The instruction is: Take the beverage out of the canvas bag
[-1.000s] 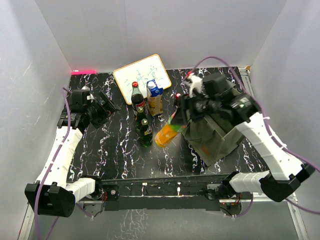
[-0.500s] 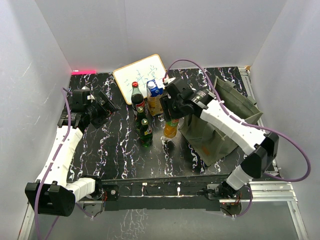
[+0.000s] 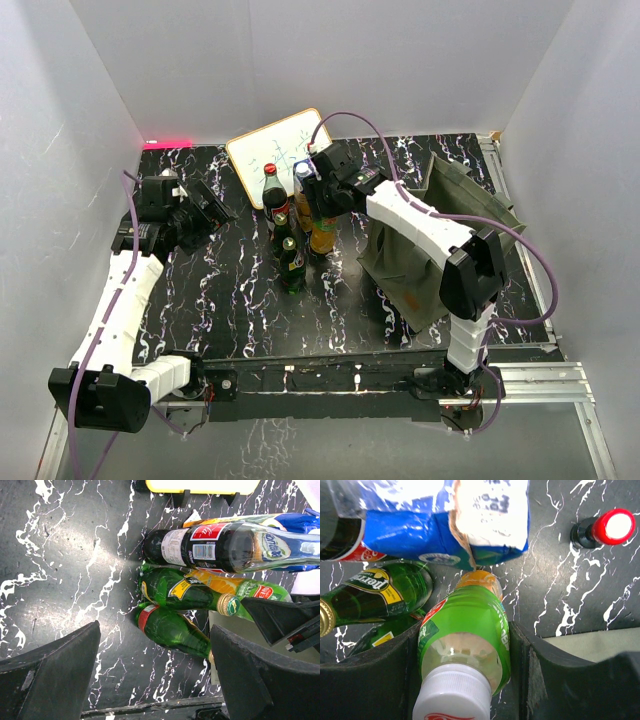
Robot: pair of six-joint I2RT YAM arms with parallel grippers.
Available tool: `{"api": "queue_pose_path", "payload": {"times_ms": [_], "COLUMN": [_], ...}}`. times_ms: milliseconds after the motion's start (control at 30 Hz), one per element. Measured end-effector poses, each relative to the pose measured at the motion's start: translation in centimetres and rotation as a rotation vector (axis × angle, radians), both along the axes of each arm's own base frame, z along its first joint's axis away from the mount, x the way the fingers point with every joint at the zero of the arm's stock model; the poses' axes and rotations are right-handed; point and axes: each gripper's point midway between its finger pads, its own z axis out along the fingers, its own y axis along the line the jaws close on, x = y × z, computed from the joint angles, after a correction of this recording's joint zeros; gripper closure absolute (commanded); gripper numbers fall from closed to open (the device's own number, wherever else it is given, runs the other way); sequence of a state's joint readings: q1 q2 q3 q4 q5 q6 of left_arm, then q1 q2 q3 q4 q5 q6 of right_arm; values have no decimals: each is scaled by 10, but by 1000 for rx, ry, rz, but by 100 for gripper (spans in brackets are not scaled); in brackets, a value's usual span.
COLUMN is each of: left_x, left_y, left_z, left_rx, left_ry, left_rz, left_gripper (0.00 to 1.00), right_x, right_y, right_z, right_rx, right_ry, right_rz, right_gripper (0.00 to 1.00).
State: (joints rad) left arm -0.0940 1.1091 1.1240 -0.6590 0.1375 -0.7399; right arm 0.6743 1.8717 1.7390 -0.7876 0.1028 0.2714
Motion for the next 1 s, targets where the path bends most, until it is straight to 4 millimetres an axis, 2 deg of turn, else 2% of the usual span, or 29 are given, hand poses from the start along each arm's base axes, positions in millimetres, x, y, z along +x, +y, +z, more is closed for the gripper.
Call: {"api": "queue_pose_path", "payload": {"times_ms": [267, 367, 567, 667, 767, 900, 1000], "left_x": [4, 9, 14, 16, 23, 41, 48], "left_y": [2, 2, -2, -5, -9, -19, -36], "left_z": [8, 12, 18, 22, 35, 62, 80], "left_rx": [33, 42, 39, 32, 34, 42, 44], "left_ry": [-35, -55, -75, -90, -126, -210, -271], "left_rz": [-25, -36, -68, -88, -113, -155, -205], "left_gripper": [11, 11, 12, 8, 8, 9, 9], "right_x": [8, 9, 12, 12, 9, 10, 13], "right_y": [6, 7, 9, 9, 8, 8, 8], "right_z": [-4, -12, -12, -12, -10, 9, 34], "right_rx": [22, 13, 22, 21, 12, 9, 21], "right_ry": [-35, -24, -35, -34, -25, -36, -68], "right_rz": [0, 0, 3, 7, 11, 20, 21], "right_gripper": [75, 63, 35, 21, 14, 2, 2]}}
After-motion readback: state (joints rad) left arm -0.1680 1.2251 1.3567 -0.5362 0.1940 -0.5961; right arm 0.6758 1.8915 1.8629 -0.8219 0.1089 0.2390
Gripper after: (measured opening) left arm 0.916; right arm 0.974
